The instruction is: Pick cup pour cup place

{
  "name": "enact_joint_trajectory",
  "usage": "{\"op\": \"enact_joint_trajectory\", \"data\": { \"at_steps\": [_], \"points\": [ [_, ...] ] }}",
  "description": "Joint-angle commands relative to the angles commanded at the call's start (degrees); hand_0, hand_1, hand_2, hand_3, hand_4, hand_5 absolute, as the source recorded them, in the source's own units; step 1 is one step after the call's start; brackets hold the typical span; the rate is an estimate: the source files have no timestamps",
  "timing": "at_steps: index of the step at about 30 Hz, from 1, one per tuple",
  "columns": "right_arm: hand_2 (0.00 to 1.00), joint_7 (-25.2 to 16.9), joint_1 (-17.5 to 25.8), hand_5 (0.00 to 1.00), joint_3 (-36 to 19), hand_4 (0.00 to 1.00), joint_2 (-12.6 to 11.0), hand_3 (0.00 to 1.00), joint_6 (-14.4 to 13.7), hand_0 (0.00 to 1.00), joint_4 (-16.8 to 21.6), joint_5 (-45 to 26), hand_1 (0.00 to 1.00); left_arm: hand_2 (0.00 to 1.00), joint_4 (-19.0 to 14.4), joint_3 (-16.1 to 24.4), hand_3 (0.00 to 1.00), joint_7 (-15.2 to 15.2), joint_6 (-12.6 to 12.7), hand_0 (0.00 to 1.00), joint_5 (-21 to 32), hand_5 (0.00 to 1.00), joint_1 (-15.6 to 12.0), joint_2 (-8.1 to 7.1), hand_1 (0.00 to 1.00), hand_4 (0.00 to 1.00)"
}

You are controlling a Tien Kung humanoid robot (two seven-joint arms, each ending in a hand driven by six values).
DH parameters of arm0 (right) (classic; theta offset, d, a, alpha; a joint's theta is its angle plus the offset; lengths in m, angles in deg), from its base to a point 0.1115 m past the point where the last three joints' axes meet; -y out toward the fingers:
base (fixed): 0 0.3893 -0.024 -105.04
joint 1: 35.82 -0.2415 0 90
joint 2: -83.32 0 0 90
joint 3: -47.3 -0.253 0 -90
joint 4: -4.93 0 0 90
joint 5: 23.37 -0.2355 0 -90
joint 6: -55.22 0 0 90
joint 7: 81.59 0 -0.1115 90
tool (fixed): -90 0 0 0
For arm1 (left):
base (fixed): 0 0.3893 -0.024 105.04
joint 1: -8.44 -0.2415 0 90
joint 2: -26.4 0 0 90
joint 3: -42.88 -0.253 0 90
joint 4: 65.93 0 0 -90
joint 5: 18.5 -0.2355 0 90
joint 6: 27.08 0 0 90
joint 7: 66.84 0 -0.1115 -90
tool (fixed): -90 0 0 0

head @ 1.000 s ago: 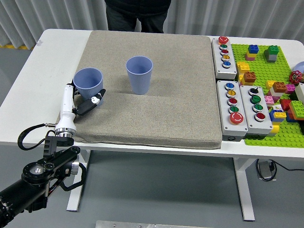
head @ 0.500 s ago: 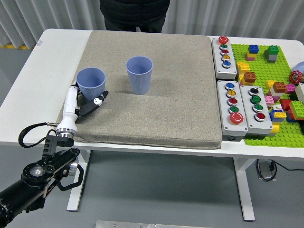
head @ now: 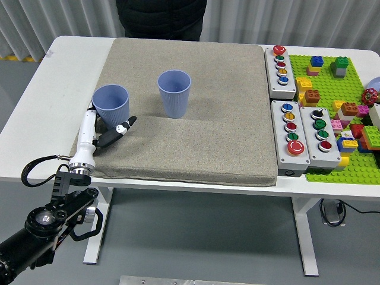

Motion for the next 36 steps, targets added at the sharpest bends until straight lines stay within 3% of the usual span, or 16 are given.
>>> {"op": "enact_joint_trajectory", "data": {
  "at_steps": [9, 17, 24, 26, 29, 30, 33, 35, 36],
  "points": [
    [0.612, -0.09, -0.01, 0.404, 0.02, 0.002, -0.05, 0.622, 0.07, 0.692, -0.03, -0.20, 0.661, 0.998, -1.03, 2.19, 0.998, 0.51, -0.35, 0.784, -2.06, 0.513, -1.64, -0.47, 0.830, 0.998],
    [0.611, -0.17, 0.08, 0.401, -0.16, 0.002, -0.04, 0.622, 0.14, 0.692, -0.04, -0.14, 0.661, 0.998, -5.37, 6.66, 0.998, 1.41, -1.08, 0.791, -5.80, 0.516, -6.17, -2.18, 0.842, 0.998],
    [0.610, -0.24, -0.02, 0.397, -0.49, 0.002, -0.12, 0.622, 0.34, 0.692, -0.09, 0.24, 0.661, 0.998, -11.31, 13.03, 0.998, 1.90, -2.31, 0.794, -11.17, 0.526, -13.64, -4.37, 0.840, 0.998],
    [0.610, -0.30, -0.06, 0.397, -0.52, 0.002, -0.17, 0.622, 0.31, 0.692, -0.11, 0.03, 0.661, 0.998, -15.20, 14.69, 0.998, 2.11, -2.36, 0.794, -12.21, 0.526, -17.05, -5.67, 0.840, 0.998],
    [0.610, -0.32, -0.09, 0.397, -0.59, 0.002, -0.19, 0.622, 0.30, 0.692, -0.11, 0.06, 0.661, 0.998, -18.85, 16.15, 0.998, 2.40, -1.95, 0.794, -13.11, 0.526, -19.54, -6.24, 0.840, 0.998],
    [0.610, -0.30, -0.11, 0.397, -0.75, 0.002, -0.20, 0.622, 0.33, 0.692, -0.10, 0.25, 0.661, 0.964, -20.72, 17.86, 0.998, 3.31, -2.16, 0.764, -14.69, 0.547, -20.68, -6.23, 0.784, 0.998],
    [0.610, -0.28, -0.13, 0.397, -0.85, 0.002, -0.17, 0.622, 0.36, 0.692, -0.11, 0.43, 0.661, 0.964, -24.30, 21.95, 0.998, 4.82, -3.56, 0.764, -15.99, 0.547, -21.68, -6.11, 0.784, 0.998],
    [0.610, -0.28, -0.08, 0.397, -0.82, 0.002, -0.14, 0.622, 0.34, 0.692, -0.10, 0.33, 0.661, 0.964, -26.99, 25.64, 0.998, 6.63, -6.53, 0.764, -13.63, 0.547, -21.39, -6.50, 0.784, 0.998],
    [0.610, -0.27, -0.07, 0.397, -0.79, 0.002, -0.15, 0.621, 0.34, 0.692, -0.11, 0.32, 0.661, 0.836, -28.10, 27.25, 0.855, 7.59, -7.95, 0.696, -12.07, 0.761, -20.97, -6.96, 0.697, 0.960]
  ]
}}
